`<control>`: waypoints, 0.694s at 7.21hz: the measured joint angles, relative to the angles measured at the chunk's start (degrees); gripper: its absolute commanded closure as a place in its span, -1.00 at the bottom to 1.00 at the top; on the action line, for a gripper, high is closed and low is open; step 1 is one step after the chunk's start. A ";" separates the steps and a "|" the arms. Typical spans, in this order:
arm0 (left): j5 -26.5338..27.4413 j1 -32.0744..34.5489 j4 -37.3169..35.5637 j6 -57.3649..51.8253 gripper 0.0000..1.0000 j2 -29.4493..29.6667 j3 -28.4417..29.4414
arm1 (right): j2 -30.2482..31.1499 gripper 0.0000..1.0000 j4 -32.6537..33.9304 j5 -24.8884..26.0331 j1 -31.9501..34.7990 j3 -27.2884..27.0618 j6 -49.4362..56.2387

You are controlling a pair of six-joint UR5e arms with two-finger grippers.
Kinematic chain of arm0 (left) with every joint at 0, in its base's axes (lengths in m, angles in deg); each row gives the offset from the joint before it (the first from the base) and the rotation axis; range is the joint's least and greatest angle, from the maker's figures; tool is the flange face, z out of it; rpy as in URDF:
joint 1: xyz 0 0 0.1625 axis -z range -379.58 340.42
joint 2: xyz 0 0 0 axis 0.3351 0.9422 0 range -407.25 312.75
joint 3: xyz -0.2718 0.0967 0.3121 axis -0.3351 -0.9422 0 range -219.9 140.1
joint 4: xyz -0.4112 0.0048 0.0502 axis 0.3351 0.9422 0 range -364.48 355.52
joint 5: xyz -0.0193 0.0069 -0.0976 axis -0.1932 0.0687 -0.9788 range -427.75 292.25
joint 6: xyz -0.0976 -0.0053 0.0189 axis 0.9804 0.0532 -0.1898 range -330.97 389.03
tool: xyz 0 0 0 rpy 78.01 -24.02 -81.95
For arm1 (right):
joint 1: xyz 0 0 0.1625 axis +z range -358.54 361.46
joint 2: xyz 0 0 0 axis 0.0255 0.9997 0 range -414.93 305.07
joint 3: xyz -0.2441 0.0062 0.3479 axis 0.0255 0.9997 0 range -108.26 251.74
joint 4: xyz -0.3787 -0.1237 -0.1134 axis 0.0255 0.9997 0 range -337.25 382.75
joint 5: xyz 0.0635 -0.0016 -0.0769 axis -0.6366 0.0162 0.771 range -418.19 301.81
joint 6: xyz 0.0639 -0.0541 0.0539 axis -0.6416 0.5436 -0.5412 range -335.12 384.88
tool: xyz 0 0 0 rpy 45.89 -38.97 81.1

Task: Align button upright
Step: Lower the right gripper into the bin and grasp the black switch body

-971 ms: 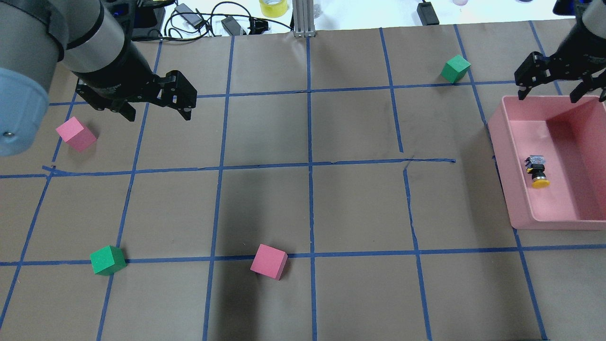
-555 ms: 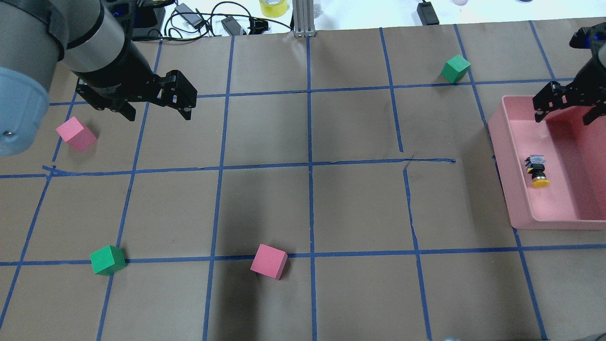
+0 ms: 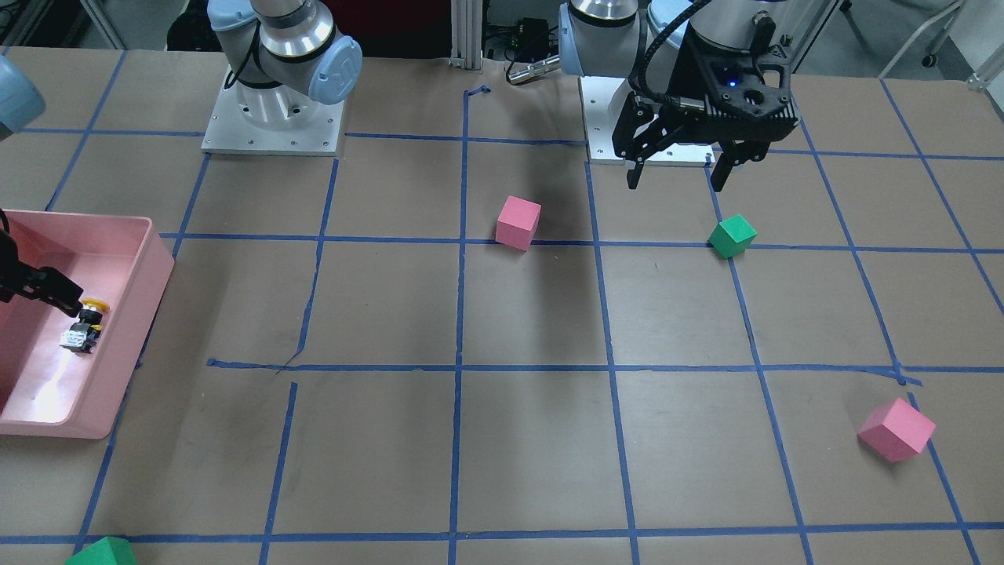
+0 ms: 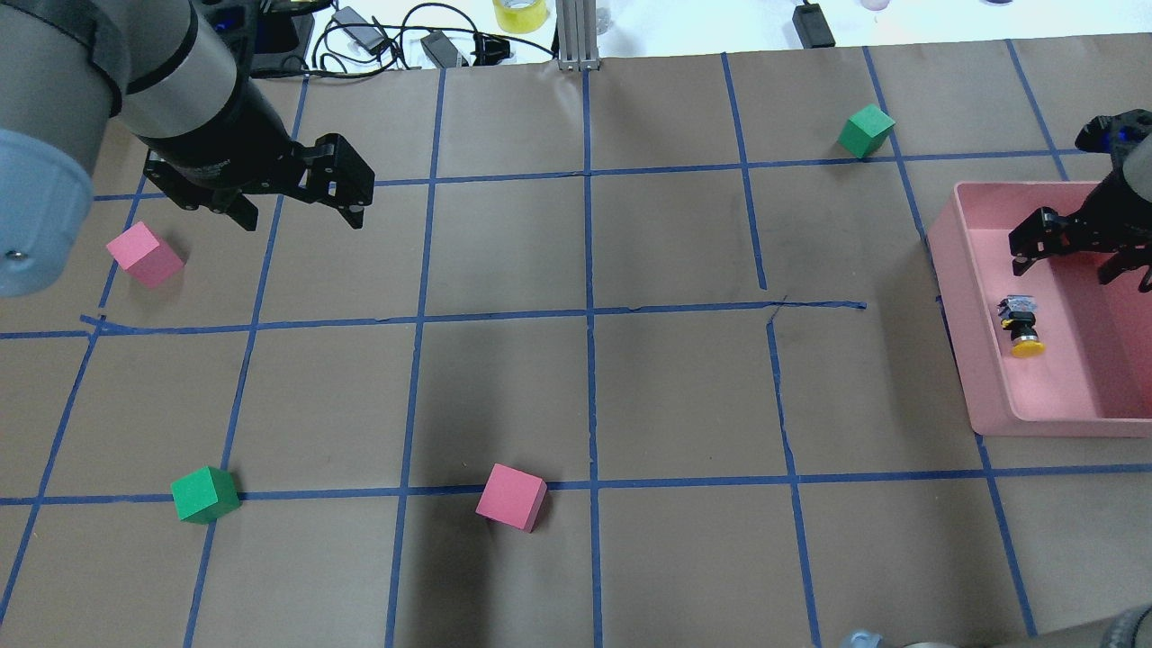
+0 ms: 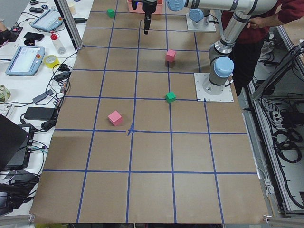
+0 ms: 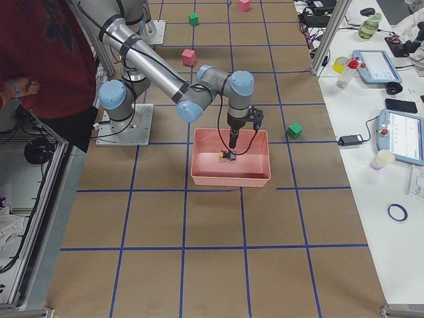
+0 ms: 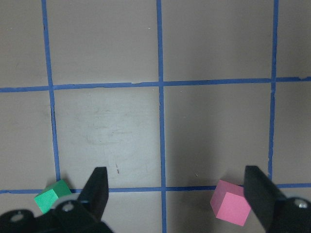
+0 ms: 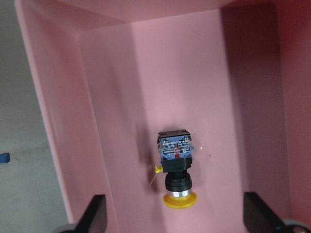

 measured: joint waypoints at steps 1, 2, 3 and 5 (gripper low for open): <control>0.00 0.00 0.02 0.00 -1.00 0.00 0.00 | -1.56 -1.00 1.35 0.03 -0.46 -0.29 0.02; 0.00 0.00 0.06 0.00 -1.00 0.00 0.00 | -2.96 -0.99 2.41 -0.10 -1.16 -0.52 0.30; 0.00 0.00 0.06 0.00 -1.00 0.00 0.00 | -4.02 -0.99 2.97 -0.19 -1.67 -0.81 0.76; 0.00 0.00 0.05 0.00 -1.00 0.00 0.00 | -5.96 -0.97 4.29 -0.25 -1.97 -1.34 1.15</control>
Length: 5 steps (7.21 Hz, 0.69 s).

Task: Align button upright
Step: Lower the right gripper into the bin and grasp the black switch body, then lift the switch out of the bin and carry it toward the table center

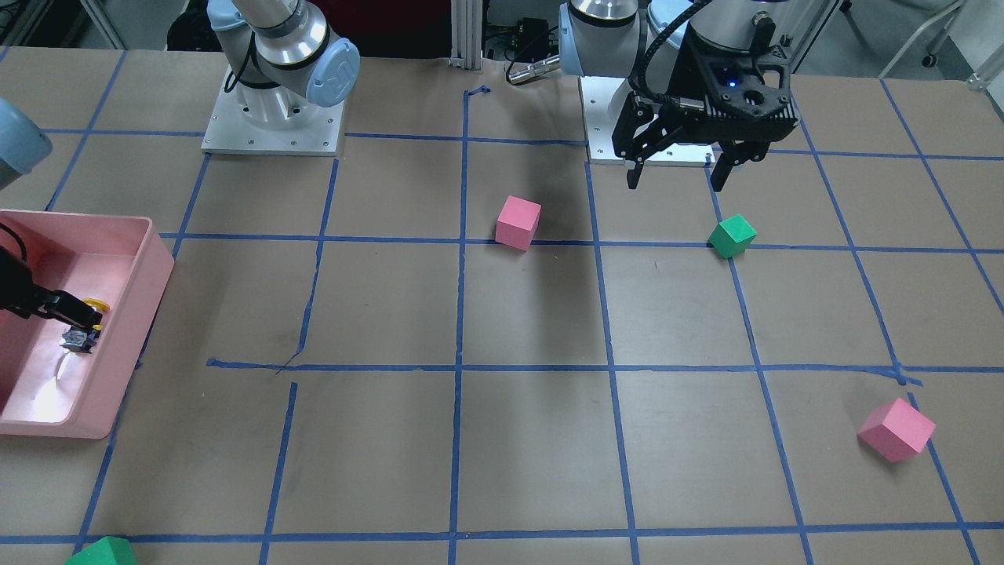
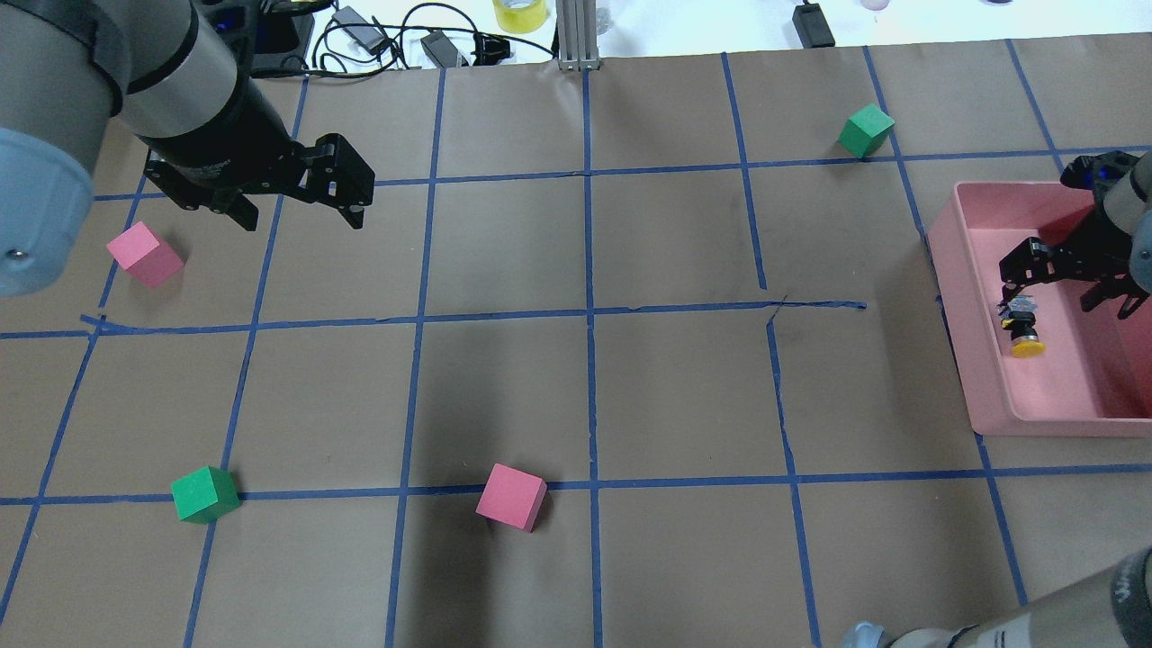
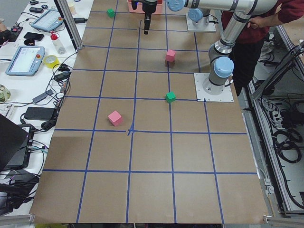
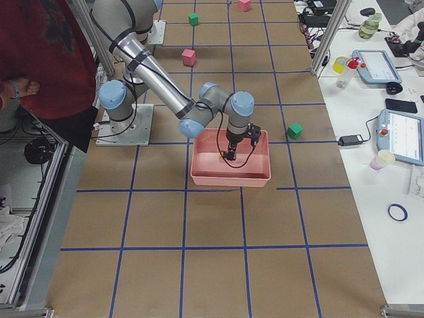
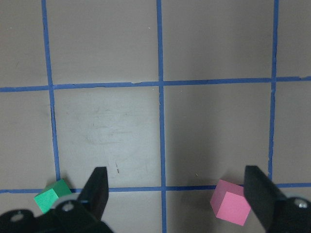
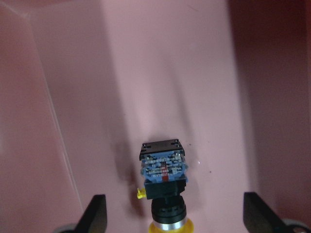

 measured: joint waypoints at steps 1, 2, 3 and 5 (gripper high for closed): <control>0.00 0.00 -0.02 -0.02 -1.00 0.00 0.00 | -0.90 -0.97 0.41 0.01 -0.02 -0.07 0.04; 0.00 0.00 -0.04 -0.06 -1.00 0.02 0.00 | -1.78 -0.97 0.86 0.07 -0.04 -0.09 0.07; 0.00 0.00 -0.05 -0.06 -1.00 0.03 0.00 | -2.72 -0.93 1.37 0.12 -0.07 -0.11 0.07; 0.00 0.00 -0.05 -0.05 -1.00 0.01 0.00 | -4.05 0.50 1.76 0.12 -0.17 -0.11 0.32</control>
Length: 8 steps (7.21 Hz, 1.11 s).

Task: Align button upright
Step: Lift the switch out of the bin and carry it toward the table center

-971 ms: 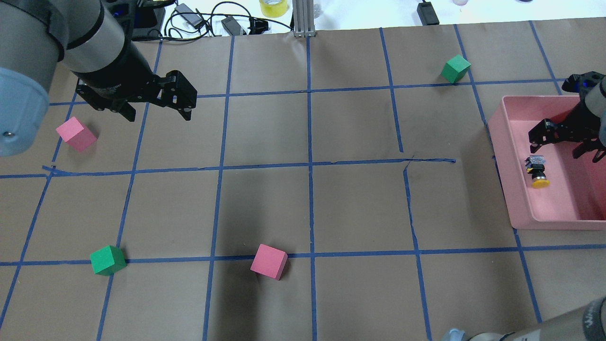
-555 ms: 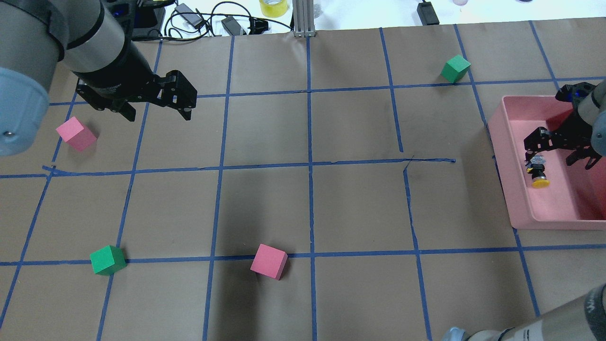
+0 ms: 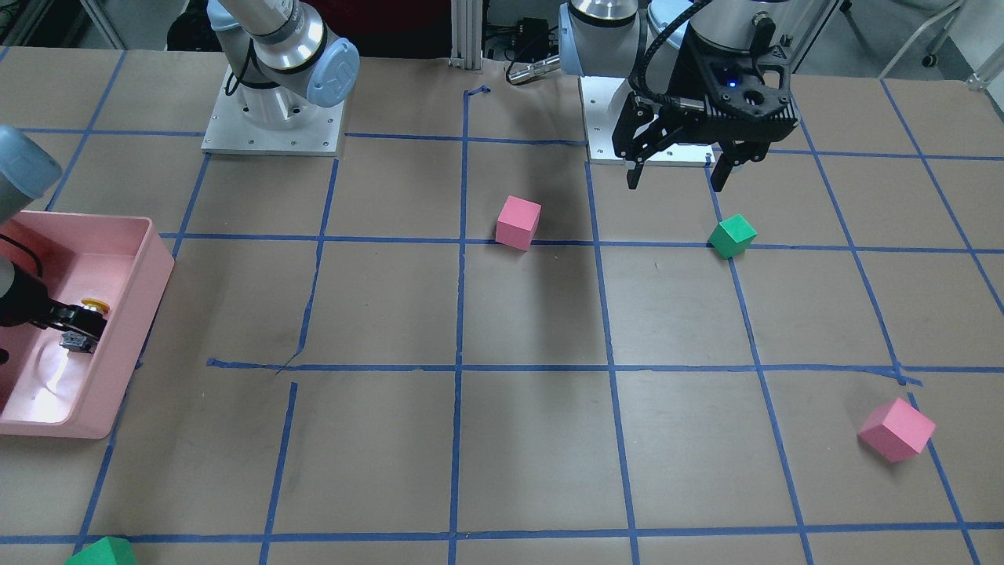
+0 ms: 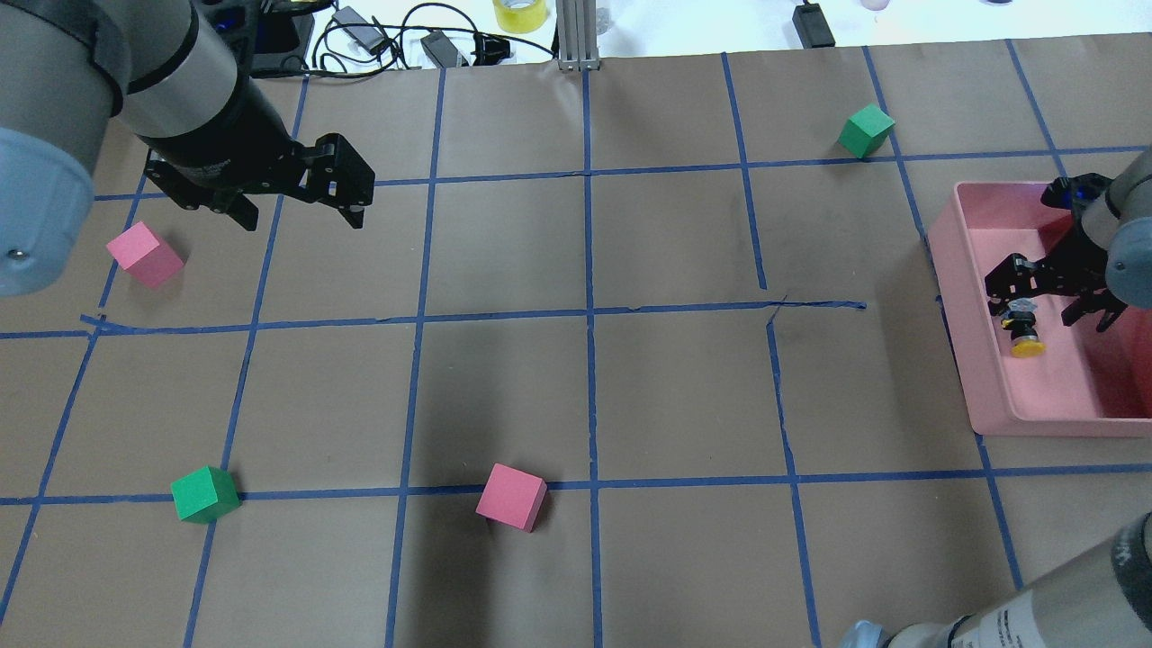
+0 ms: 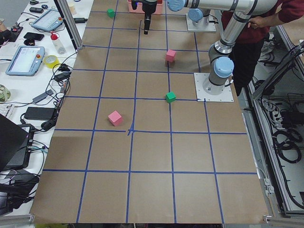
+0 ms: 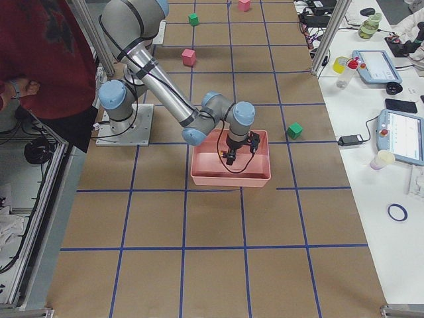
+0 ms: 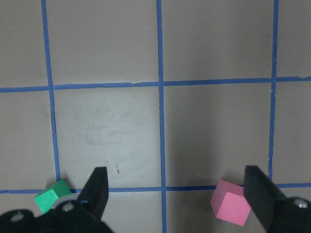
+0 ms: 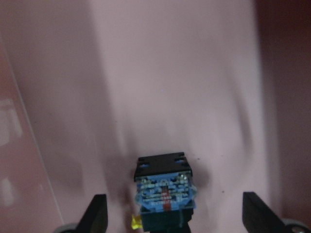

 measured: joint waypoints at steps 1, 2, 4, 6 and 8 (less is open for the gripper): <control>0.00 0.00 0.00 0.02 -1.00 -0.01 0.00 | -0.42 0.99 0.01 -0.07 -0.02 0.00 0.68; 0.00 0.00 0.01 0.04 -1.00 -0.01 0.00 | -0.68 1.00 -0.04 -0.11 -0.04 0.05 1.42; 0.00 0.00 0.04 0.04 -1.00 -0.01 0.00 | -0.55 1.00 -0.28 -0.05 -0.04 0.58 1.86; 0.00 0.00 0.08 0.05 -1.00 -0.02 0.00 | 0.48 1.00 -0.61 0.07 -0.05 1.57 1.96; 0.00 0.00 0.13 0.05 -1.00 -0.02 0.00 | 4.60 1.00 -3.89 0.39 -0.04 4.14 1.81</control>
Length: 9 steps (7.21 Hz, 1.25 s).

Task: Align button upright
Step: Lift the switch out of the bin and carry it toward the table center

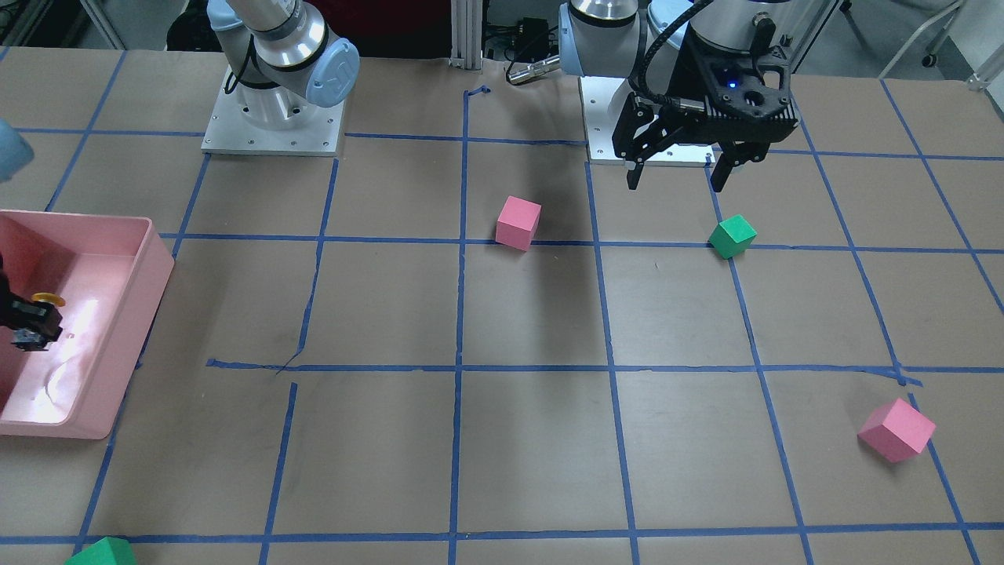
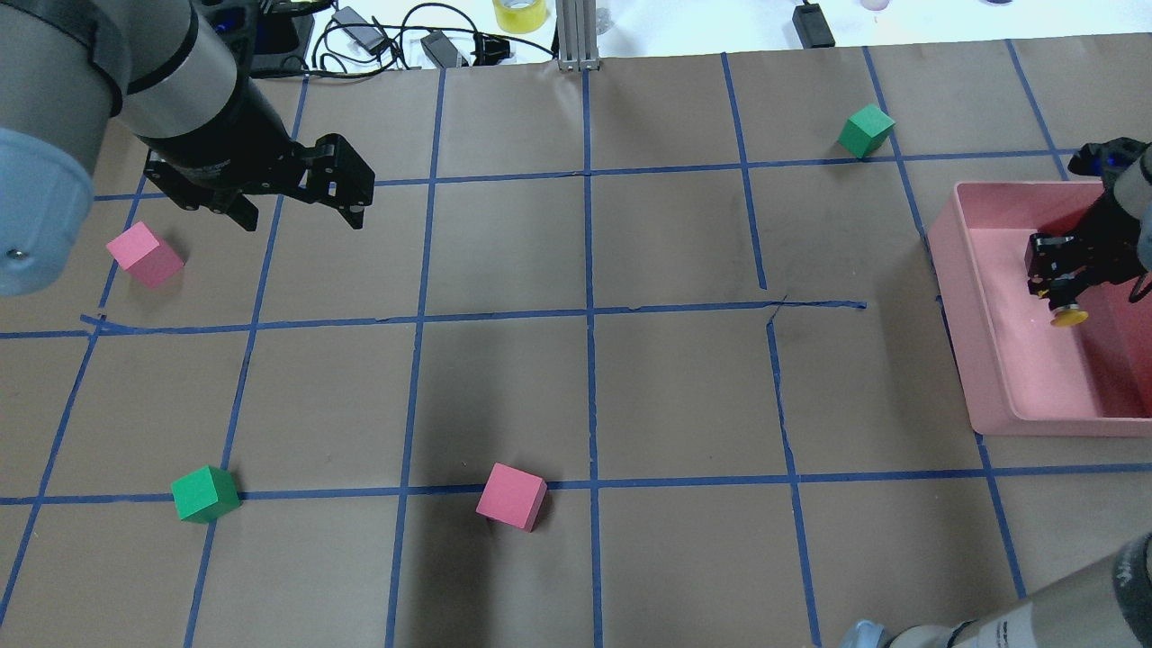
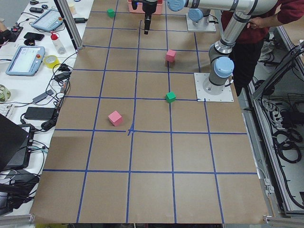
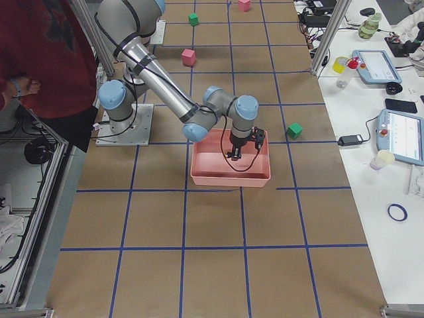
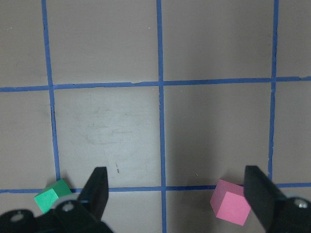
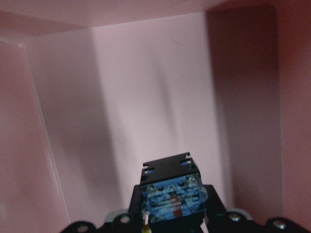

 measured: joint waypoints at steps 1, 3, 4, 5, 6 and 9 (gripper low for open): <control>0.00 0.00 0.07 0.00 -1.00 0.00 0.00 | 3.14 1.00 -3.58 0.10 0.17 1.71 -0.26; 0.00 0.04 0.15 0.00 -1.00 0.00 0.00 | 6.22 1.00 -9.44 -0.39 1.17 6.28 -0.70; 0.00 0.05 0.23 0.00 -1.00 0.00 0.00 | 6.39 1.00 -10.87 -0.96 3.00 7.93 -2.31; 0.00 0.04 0.33 0.00 -1.00 0.00 0.00 | 6.35 1.00 -11.34 -1.35 6.67 8.76 -6.27; 0.00 0.01 0.37 -0.02 -1.00 0.00 0.00 | 6.20 1.00 -11.16 -1.53 11.93 9.18 -11.61; 0.00 0.00 0.40 -0.03 -1.00 0.01 0.00 | 0.42 1.00 -5.22 -1.80 29.34 10.53 -30.06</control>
